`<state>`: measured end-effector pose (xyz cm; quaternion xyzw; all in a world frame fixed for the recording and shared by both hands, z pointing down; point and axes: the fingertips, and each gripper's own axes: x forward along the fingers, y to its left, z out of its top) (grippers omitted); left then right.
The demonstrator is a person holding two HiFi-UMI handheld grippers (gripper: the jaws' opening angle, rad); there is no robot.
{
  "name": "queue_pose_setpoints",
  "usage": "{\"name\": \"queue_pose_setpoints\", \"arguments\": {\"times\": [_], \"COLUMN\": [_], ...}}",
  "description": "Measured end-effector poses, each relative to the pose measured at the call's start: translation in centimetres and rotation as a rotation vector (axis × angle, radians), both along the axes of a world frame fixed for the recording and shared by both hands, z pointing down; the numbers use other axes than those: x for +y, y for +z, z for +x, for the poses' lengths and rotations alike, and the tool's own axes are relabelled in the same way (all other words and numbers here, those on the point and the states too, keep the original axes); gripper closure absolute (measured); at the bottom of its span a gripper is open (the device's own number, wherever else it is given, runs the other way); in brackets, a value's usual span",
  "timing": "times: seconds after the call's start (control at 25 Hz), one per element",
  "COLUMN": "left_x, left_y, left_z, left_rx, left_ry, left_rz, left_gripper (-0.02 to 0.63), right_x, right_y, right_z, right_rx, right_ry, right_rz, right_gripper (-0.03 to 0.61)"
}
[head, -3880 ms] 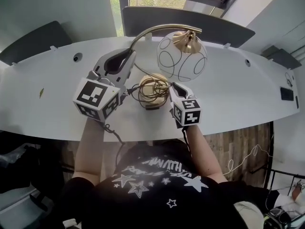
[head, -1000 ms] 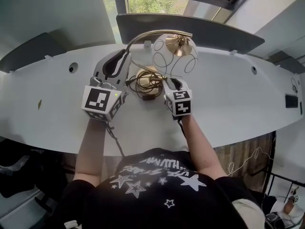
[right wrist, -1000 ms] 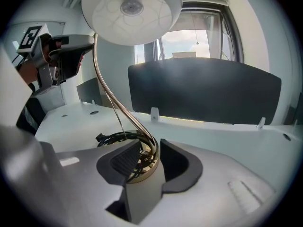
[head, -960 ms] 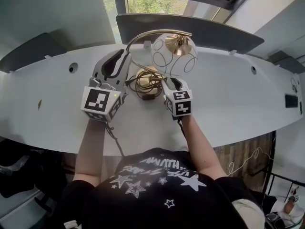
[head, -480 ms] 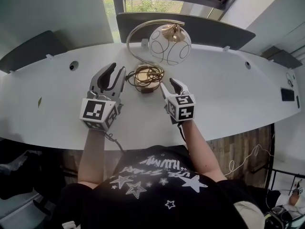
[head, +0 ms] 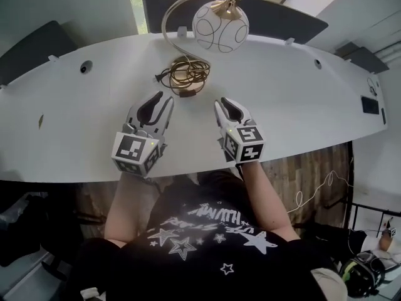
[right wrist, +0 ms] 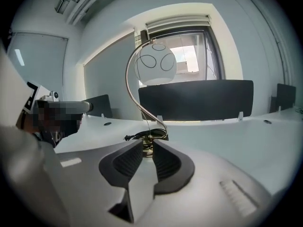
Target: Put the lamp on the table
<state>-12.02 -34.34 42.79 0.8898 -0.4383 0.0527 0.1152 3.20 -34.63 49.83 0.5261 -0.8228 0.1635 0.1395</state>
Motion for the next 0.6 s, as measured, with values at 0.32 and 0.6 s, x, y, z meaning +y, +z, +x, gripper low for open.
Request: {"name": "queue_pose_setpoints", "arguments": {"times": [0.32, 0.6], "left_x": [3.4, 8.0], "left_y": [-0.6, 0.4], "left_z": [0.5, 2.5], "left_rx": [0.027, 0.009], "left_ry": [-0.038, -0.066], "left_rz": [0.025, 0.009], "left_gripper": [0.512, 0.522], "right_x": [2.1, 6.7], "right_y": [-1.7, -2.9], "right_z": [-0.7, 0.3], "right_rx": [-0.031, -0.082], "right_ry": [-0.098, -0.172], "right_rz": [0.058, 0.079], "right_gripper": [0.577, 0.577]}}
